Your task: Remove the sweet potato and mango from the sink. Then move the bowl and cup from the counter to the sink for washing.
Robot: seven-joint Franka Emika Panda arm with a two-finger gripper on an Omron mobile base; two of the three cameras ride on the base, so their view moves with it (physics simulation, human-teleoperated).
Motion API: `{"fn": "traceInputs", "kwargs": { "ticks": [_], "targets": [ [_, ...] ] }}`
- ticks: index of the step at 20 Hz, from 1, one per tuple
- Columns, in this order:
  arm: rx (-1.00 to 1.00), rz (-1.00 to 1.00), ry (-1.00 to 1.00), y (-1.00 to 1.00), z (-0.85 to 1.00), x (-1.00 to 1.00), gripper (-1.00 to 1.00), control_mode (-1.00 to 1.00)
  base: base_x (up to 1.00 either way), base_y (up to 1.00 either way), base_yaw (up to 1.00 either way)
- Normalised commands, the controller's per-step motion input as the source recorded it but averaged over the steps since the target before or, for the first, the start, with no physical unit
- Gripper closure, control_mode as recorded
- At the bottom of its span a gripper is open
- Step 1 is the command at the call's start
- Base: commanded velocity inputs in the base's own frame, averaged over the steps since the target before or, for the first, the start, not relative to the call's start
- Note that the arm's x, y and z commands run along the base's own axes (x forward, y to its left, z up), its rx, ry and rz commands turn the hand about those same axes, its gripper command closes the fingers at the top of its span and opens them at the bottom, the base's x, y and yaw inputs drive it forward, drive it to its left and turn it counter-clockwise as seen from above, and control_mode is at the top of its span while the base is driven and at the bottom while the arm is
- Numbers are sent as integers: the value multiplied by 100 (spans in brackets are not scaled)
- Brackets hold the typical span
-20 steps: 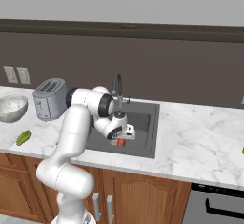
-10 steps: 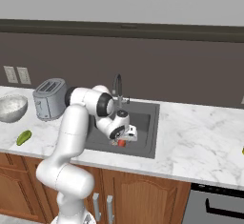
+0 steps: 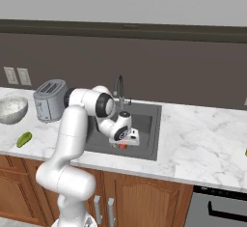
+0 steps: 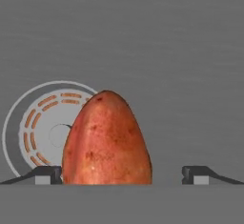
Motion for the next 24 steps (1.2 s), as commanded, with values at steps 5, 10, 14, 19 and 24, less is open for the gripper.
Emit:
{"fn": "traceInputs", "kwargs": {
  "ticks": [5, 10, 14, 19, 24],
  "targets": [
    [0, 0, 7, 3, 0, 3, 100, -100, 0, 0, 0],
    [1, 0, 8, 3, 0, 2, 100, -100, 0, 0, 0],
    [3, 0, 18, 0, -1, -2, 100, -100, 0, 0, 0],
    [4, 0, 12, 0, 1, 0, 100, -100, 0, 0, 0],
    [7, 0, 2, 0, 9, -7, 100, -100, 0, 0, 0]
  ]
}}
